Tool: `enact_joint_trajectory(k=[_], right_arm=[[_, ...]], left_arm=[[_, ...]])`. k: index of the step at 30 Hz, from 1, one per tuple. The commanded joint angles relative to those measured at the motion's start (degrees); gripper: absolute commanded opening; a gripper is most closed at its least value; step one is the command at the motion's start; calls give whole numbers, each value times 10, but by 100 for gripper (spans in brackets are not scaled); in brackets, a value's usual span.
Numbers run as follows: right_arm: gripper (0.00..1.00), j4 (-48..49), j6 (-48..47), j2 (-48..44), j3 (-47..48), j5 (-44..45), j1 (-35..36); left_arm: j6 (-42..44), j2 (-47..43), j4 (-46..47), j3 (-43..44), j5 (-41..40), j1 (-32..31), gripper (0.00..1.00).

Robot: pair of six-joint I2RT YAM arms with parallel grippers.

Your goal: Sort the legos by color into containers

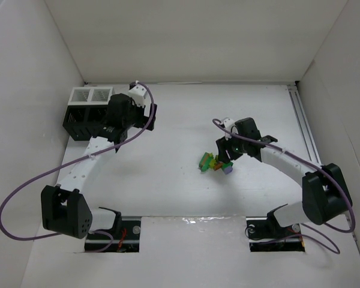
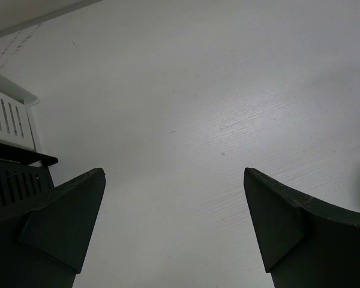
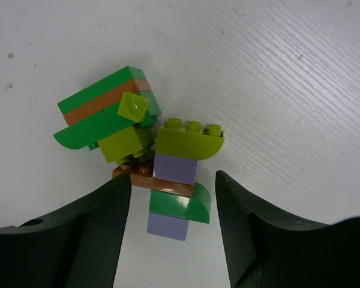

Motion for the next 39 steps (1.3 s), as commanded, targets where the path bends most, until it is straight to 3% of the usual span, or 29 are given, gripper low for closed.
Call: enact_joint_trajectory(k=[1,27,39], right_arm=[[63,33,14,0,18,26,5],[64,21,-12,60,32,27,23],[54,10,-17,77,32,32,23]], left_arm=[[4,-15,32,-8,-16,-3,100],[35,2,44,-35,-55,-3,100],[35,12,54,-35,-71,-3,100]])
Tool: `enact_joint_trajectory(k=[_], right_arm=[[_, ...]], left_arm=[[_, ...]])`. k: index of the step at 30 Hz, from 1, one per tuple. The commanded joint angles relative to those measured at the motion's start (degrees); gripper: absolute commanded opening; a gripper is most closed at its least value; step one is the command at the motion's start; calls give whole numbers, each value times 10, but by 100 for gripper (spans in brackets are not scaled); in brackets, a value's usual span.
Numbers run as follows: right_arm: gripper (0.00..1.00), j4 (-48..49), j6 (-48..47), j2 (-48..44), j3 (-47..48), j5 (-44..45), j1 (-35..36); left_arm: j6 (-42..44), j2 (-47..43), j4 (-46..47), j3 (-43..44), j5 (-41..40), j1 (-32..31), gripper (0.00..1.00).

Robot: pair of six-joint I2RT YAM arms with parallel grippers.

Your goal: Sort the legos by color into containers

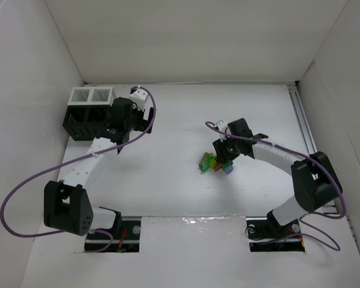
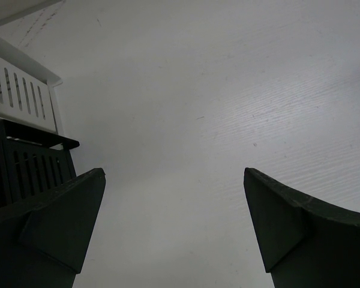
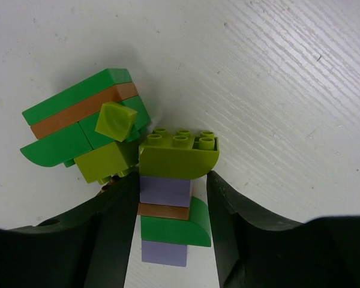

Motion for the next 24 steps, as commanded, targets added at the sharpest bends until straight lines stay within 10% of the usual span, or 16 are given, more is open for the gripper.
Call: enact_joint_trajectory(k=[1,24], right_arm=[[54,-2,-4,5,12,0,5],[43,-18,-26,-6,-5,16,11]], left_arm=[[5,-2,28,-1,-10,-3,100],[5,-2,33,-7,-10,-3,100]])
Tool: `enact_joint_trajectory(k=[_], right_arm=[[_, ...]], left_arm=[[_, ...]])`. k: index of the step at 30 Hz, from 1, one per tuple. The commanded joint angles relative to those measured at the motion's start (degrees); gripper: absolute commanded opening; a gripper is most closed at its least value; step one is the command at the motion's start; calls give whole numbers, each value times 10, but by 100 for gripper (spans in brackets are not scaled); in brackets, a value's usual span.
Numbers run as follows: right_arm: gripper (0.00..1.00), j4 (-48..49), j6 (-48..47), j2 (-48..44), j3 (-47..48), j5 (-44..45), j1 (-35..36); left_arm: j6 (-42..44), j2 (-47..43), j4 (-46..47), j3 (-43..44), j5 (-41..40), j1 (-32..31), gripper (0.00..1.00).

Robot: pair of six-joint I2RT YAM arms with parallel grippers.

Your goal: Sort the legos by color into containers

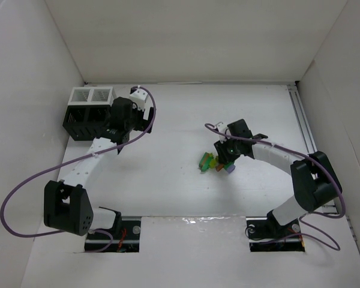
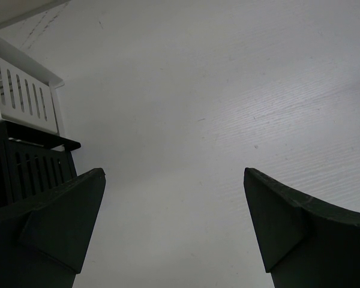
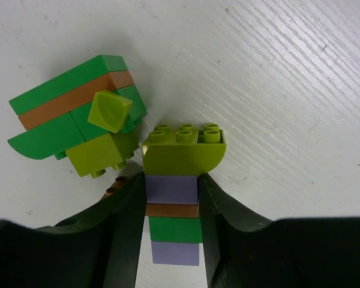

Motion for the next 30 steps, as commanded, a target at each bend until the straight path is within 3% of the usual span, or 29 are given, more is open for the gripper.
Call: enact_joint_trajectory(k=[1,13,17,18,21,27,30], right_arm=[[41,-6,-14,-6,-7,10,10],[38,-40,-16,30,30,46,40],[24,-48,-16,43,37,46,40],[14,-48,-16,43,37,46,40],[0,-42,-9,25,37,52,40],[0,-25,-9,-14,94,6,-4],[0,1,-2,-35,104,-30,-18]], left_arm=[[4,3,26,-5,-7,-3,100],[4,8,31,-5,-7,-3,100],[-1,8,36,-5,-7,-3,100],[-1,8,36,-5,-7,-3,100],[-8,3,36,-5,26,-3,100],[-45,-36,36,7,201,-3,100],[-112,-9,24,52,255,-3,100]])
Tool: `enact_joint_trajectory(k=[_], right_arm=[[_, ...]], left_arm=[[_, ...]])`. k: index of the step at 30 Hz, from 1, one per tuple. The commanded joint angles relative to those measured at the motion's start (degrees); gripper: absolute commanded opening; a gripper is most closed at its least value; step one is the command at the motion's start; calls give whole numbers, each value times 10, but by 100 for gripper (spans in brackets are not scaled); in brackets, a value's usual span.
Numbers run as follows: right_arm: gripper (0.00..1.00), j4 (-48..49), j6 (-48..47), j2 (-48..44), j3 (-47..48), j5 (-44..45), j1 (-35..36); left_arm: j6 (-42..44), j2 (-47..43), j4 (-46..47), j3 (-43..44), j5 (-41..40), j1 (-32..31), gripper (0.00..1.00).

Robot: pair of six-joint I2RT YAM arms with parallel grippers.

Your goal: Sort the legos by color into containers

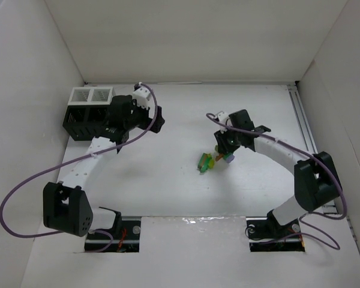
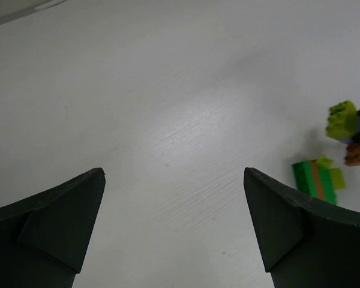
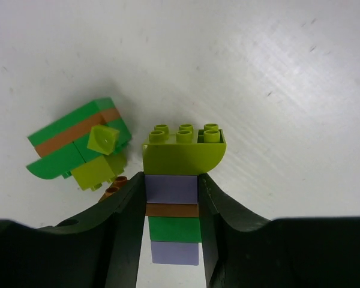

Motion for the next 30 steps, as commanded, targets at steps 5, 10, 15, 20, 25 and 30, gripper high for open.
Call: enact_joint_trajectory(k=[5,10,15,20,25,30], right_arm=[[0,131,19,-103,22,-82,-15],[0,199,14,-109,36,-116,0],[0,259,-17,-104,36,-81,34],[0,277,-47,-104,53,-53,57],[0,295,-70,-93,63,-28,76],[0,303,-92,-71,84,-14,96]], left_arm=[[-154,11,63,74,192,12,98],[-176,73,44,137,270,12,98],[-141,136,-47,222,327,-3,97],[-134,157,-73,242,334,-15,96],[-129,168,-86,247,375,-20,96],[-121,180,-94,265,395,-25,95]])
